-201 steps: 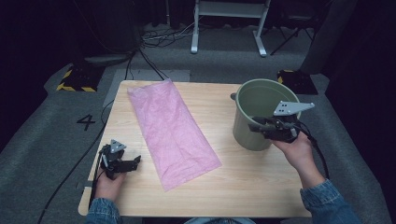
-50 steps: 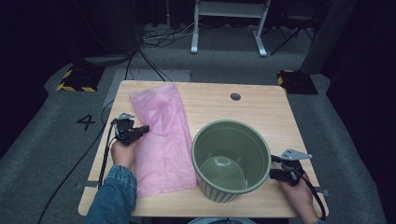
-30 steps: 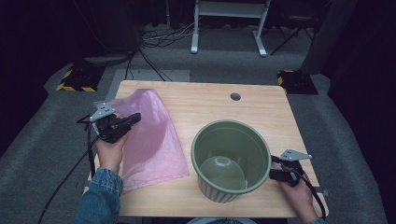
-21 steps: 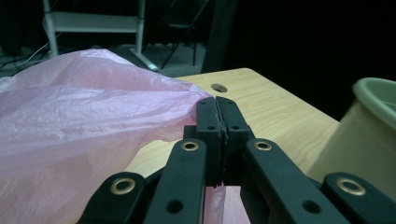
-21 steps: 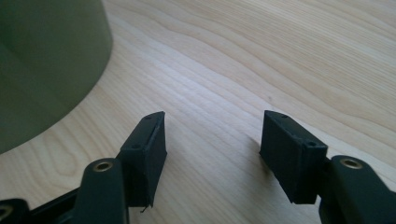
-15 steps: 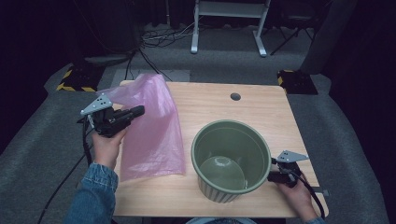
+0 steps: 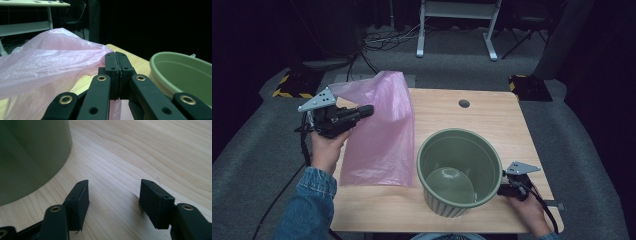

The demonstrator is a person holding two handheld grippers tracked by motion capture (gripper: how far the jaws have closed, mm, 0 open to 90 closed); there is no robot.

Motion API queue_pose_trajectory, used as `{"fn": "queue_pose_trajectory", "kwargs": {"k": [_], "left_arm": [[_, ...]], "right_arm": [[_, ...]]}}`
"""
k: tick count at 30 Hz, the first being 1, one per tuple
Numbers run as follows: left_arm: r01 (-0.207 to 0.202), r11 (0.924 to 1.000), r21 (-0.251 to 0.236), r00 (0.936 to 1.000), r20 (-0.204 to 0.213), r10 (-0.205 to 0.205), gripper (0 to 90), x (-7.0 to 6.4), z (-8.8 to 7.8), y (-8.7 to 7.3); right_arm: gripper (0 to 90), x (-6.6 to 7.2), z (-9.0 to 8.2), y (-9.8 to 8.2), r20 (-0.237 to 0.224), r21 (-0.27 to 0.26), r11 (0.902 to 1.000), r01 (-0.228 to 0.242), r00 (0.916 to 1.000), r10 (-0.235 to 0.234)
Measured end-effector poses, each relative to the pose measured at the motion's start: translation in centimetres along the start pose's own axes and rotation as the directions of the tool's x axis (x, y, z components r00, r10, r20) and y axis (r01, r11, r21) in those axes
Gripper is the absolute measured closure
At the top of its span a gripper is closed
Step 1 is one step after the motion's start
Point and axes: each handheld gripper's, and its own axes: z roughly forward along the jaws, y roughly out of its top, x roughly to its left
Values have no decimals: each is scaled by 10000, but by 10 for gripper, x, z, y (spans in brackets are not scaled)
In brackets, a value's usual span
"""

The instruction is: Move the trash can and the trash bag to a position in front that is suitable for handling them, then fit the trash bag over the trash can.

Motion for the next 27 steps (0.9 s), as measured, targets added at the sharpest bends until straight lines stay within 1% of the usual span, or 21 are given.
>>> {"fn": "queue_pose_trajectory", "kwargs": {"k": [1, 2, 3, 5, 8, 9, 10, 11, 13, 15, 20, 25, 26, 27], "left_arm": [[-3, 10000, -26, 10000, 18, 3, 887, -1, -1, 2], [-45, 10000, -56, 10000, 16, 45, 887, -2, -2, 5], [-110, 9999, -72, 9999, 22, 110, 887, -3, -3, 8], [-153, 9998, -83, 9999, 31, 154, 887, -4, -3, 10], [-207, 9997, -120, 9998, 31, 208, 887, -7, -5, 15], [-226, 9996, -139, 9997, 25, 227, 887, -8, -6, 17], [-236, 9996, -149, 9997, 10, 236, 887, -9, -7, 19], [-290, 9994, -168, 9996, -2, 290, 887, -10, -8, 22], [-316, 9993, -193, 9995, 6, 317, 887, -11, -9, 24], [-381, 9990, -247, 9993, 6, 381, 888, -12, -10, 30], [-459, 9980, -430, 9989, 85, 463, 888, -15, -13, 43], [-760, 9958, -506, 9968, 220, 772, 888, -22, -14, 60], [-869, 9947, -553, 9957, 281, 886, 888, -25, -14, 66], [-869, 9947, -553, 9957, 281, 886, 889, -25, -14, 66]], "right_arm": [[412, 3, 3, 2, -127, -22, 9999, 124, 9998, -125], [412, 3, 3, 2, -127, -22, 9999, 124, 9998, -125], [412, 7, 5, 4, -214, -18, 9998, 178, 9996, -178], [412, 11, 9, 7, -294, -33, 9995, 316, 9991, -317], [412, 20, 14, 12, -535, -38, 9988, 489, 9974, -491], [412, 20, 14, 12, -535, -38, 9988, 489, 9974, -491], [439, 25, 16, 14, -582, -48, 9984, 559, 9967, -561], [438, 30, 20, 17, -673, -59, 9978, 654, 9956, -656], [437, 34, 22, 19, -822, -73, 9970, 768, 9936, -771], [436, 35, 24, 20, -891, -81, 9967, 802, 9928, -806], [436, 35, 24, 20, -895, -73, 9967, 804, 9927, -808], [434, 35, 24, 20, -891, -64, 9968, 792, 9928, -795], [433, 35, 24, 20, -890, -64, 9968, 795, 9928, -797], [433, 35, 24, 20, -890, -64, 9968, 795, 9928, -797]]}}
